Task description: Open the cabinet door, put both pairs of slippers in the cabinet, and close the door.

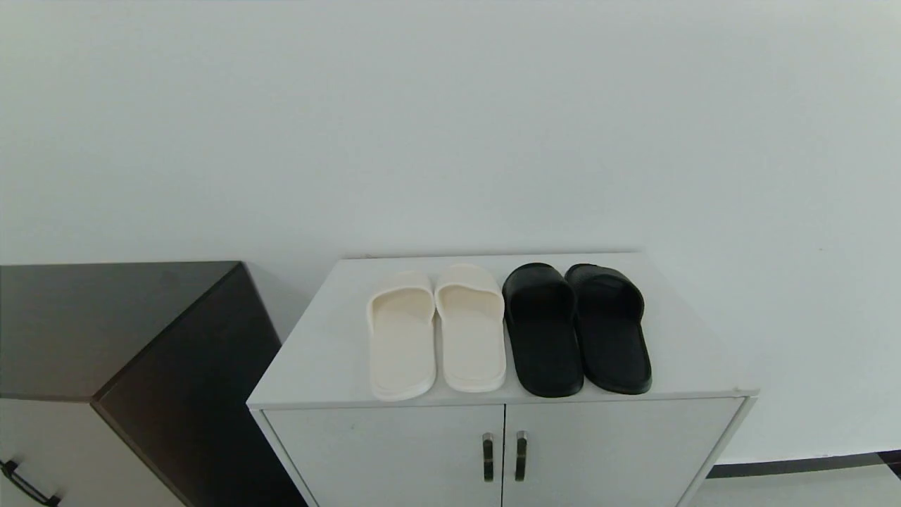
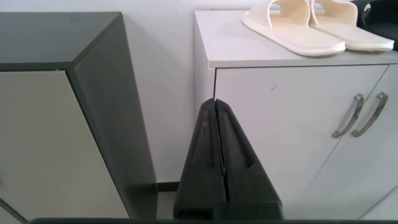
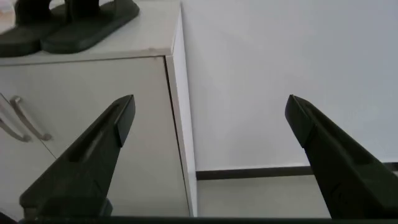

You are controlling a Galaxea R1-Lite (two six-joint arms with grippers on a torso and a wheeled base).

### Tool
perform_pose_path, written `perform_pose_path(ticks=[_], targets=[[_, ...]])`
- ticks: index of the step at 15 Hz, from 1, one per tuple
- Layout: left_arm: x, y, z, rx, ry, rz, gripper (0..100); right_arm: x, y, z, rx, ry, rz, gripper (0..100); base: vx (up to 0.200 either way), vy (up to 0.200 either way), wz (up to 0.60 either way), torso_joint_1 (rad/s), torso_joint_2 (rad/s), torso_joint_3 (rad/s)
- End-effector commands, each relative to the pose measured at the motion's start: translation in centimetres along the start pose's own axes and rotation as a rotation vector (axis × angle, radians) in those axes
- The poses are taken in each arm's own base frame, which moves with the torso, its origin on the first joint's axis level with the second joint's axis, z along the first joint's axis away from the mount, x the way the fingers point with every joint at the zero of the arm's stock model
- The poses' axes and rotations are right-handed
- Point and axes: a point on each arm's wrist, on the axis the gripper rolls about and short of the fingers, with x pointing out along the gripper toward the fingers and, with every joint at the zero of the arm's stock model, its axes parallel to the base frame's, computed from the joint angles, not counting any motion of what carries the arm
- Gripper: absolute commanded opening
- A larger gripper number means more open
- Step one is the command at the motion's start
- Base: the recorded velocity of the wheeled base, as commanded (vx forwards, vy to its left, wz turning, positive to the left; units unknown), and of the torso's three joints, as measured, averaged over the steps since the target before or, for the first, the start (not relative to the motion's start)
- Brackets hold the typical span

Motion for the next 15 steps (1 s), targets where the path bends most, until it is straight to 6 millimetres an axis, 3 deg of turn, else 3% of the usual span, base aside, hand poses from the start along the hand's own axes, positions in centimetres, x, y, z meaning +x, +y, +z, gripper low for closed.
perform_pose_path(ticks=[1, 3, 5, 7, 8, 9, 11, 15], targets=[[0.0, 0.0, 0.0, -0.001, -0.002, 0.001, 0, -1.0, 0.0, 7.5, 0.146, -0.143, 0.063, 100, 0.000, 0.000, 0.00, 0.000, 0.00, 0.000], [0.0, 0.0, 0.0, -0.001, -0.002, 0.002, 0, 0.0, 0.2, 8.7, 0.146, 0.001, 0.167, 100, 0.000, 0.000, 0.00, 0.000, 0.00, 0.000], [0.0, 0.0, 0.0, -0.002, -0.002, 0.002, 0, 2.8, 0.6, 9.0, 0.139, 0.171, 0.266, 100, 0.000, 0.000, 0.00, 0.000, 0.00, 0.000], [0.0, 0.0, 0.0, -0.001, -0.002, 0.002, 0, 6.1, 0.9, 10.1, 0.133, 0.219, 0.298, 100, 0.000, 0.000, 0.00, 0.000, 0.00, 0.000], [0.0, 0.0, 0.0, -0.001, -0.002, 0.002, 0, 6.1, 0.9, 10.1, 0.133, 0.219, 0.298, 100, 0.000, 0.000, 0.00, 0.000, 0.00, 0.000], [0.0, 0.0, 0.0, -0.001, -0.002, 0.002, 0, 8.4, 1.4, 10.5, 0.073, 0.236, 0.343, 100, 0.000, 0.000, 0.00, 0.000, 0.00, 0.000], [0.0, 0.0, 0.0, -0.001, -0.002, 0.002, 0, 11.2, 3.2, 12.1, 0.070, 0.256, 0.395, 100, 0.000, 0.000, 0.00, 0.000, 0.00, 0.000], [0.0, 0.0, 0.0, -0.002, -0.002, 0.004, 0, 12.5, 9.0, 14.5, 0.188, 0.300, 0.476, 100, 0.000, 0.000, 0.00, 0.000, 0.00, 0.000]])
